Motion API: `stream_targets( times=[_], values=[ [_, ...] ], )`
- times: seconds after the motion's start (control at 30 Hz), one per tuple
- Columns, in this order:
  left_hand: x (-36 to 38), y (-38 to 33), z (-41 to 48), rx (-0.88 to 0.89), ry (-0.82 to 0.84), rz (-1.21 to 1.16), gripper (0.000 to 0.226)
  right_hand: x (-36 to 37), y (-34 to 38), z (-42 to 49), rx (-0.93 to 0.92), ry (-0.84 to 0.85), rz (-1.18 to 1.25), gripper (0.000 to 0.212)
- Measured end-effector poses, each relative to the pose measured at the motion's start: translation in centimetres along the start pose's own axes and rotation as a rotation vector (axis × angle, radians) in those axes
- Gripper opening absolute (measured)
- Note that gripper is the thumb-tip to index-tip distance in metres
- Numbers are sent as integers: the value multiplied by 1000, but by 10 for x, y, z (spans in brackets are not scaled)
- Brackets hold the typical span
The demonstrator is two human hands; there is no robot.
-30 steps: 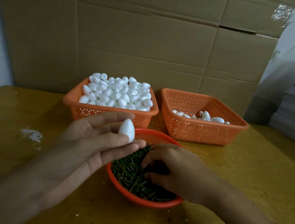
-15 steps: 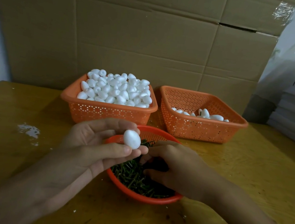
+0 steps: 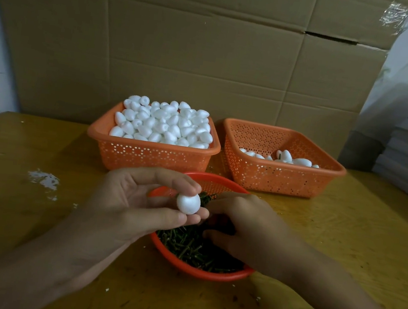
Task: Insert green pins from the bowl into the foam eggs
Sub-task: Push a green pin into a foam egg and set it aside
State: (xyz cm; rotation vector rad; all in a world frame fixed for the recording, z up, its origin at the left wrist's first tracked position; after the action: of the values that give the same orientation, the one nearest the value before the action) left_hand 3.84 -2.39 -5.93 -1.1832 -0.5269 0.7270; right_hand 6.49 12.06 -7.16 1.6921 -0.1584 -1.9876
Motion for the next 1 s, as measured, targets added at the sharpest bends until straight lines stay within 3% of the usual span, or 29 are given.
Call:
stream_targets(
  times=[0.43,1.0],
  values=[
    [-1,-1,0,26,-21,97,26,-20,25,-9,-87,-139,-62,6],
    [-1,0,-3,13,-16,249,33,-17,27,-8,-116,-143,-63,14]
  ],
)
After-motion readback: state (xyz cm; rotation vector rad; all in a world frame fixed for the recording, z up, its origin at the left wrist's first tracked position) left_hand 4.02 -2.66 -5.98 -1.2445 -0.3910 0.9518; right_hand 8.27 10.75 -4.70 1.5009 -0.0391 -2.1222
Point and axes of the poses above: each hand's wrist, its own z-axis towards the middle knuckle, its own x-axis out of the palm, y = z × x, the point moved 9 cm from there along z, towards the middle knuckle, and after that the axes turned 12 degrees about z, right-handed, at the moved point
